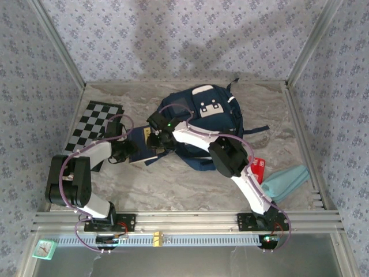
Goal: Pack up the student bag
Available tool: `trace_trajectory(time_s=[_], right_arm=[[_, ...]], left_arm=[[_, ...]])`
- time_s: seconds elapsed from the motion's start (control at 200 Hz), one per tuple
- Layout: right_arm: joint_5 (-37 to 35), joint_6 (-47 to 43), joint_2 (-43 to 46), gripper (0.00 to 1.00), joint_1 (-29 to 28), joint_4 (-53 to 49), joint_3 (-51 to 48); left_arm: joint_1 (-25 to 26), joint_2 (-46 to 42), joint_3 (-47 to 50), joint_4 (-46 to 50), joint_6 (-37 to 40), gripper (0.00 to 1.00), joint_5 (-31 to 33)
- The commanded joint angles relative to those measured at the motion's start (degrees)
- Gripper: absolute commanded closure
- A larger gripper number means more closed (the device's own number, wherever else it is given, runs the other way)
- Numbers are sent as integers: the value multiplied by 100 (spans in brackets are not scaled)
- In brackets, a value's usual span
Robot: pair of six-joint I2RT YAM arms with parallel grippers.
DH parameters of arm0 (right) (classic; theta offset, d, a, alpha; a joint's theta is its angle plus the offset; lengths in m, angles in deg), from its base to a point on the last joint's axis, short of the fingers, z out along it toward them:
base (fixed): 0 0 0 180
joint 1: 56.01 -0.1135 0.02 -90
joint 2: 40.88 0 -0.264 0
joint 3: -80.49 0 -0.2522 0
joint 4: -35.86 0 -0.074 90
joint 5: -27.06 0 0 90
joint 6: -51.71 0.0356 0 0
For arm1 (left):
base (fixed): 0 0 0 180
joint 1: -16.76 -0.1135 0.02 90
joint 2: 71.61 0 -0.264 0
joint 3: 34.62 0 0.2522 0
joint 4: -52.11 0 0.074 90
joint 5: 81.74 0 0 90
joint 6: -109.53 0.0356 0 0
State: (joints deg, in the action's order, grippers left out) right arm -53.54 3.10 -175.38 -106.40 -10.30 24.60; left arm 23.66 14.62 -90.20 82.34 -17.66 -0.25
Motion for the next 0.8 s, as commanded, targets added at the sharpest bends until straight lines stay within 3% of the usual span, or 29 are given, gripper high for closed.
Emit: trace_trajectory(time_s=[0.0, 0.5, 0.795], right_arm=[[223, 43, -283, 49, -67, -99, 189], [697, 2, 127, 50, -120, 11, 480], [848, 66, 433, 56, -109, 209, 213]], left_arm=[[132, -27, 78, 69, -112, 51, -258], [146, -19, 117, 58, -115, 52, -217], [146, 0, 78, 101, -78, 52, -175]])
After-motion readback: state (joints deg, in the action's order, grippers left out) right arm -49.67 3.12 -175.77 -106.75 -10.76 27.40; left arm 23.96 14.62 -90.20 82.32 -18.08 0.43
